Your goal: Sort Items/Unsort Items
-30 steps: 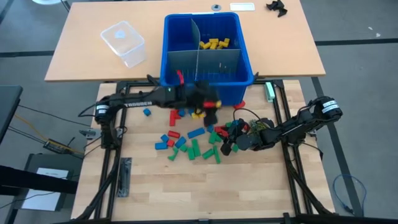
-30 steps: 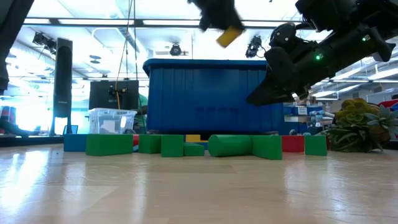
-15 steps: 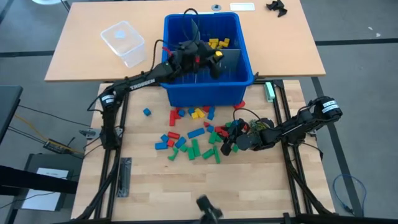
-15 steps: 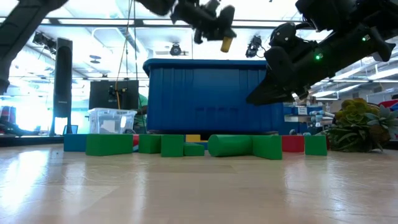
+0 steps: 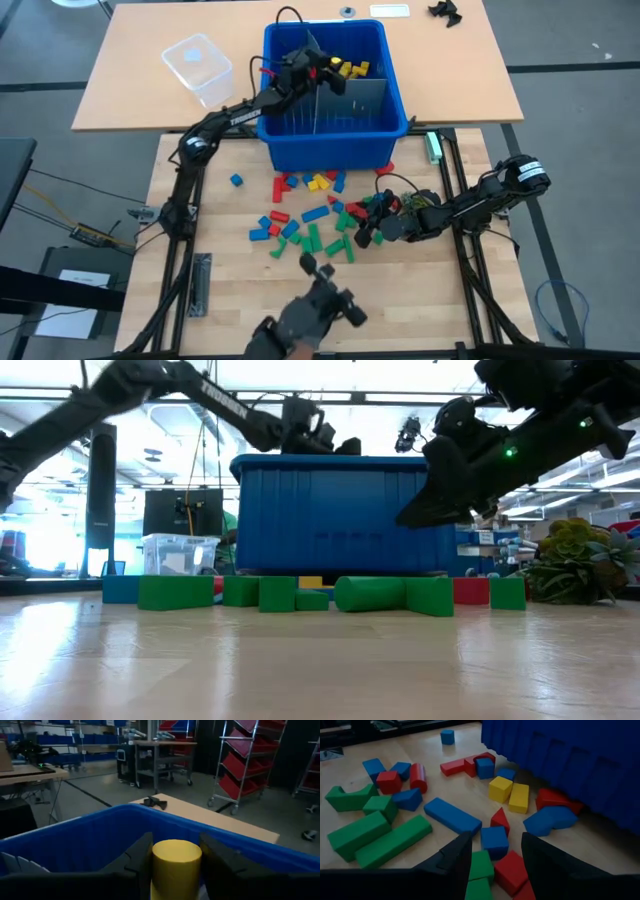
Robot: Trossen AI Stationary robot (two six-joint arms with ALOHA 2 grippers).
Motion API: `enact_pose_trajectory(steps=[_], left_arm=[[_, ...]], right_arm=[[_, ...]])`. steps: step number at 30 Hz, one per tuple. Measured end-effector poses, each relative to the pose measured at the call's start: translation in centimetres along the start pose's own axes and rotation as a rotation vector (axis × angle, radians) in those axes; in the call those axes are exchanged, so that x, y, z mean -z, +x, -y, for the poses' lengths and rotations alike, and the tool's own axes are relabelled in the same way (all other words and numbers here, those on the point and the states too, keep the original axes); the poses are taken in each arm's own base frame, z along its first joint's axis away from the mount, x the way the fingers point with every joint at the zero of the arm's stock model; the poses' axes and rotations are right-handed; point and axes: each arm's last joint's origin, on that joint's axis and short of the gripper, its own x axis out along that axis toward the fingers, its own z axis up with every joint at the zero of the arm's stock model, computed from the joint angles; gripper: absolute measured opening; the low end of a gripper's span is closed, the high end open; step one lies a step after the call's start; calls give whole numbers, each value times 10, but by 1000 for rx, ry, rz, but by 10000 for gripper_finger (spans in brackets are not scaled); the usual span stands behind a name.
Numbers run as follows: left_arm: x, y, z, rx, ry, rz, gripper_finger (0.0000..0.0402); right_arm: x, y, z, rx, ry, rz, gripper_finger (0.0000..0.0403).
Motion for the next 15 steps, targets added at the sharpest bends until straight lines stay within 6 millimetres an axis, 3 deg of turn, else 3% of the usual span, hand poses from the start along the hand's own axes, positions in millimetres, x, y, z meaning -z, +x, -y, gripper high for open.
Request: enact_pose_trajectory(steps=[8, 15], left_arm=[[1, 36, -20, -35, 2, 6, 148], [-3, 39, -26, -58, 75, -19, 209]], right_arm=[[0, 2, 2, 12, 9, -6, 171], [3, 2, 3, 18, 11, -29, 171]])
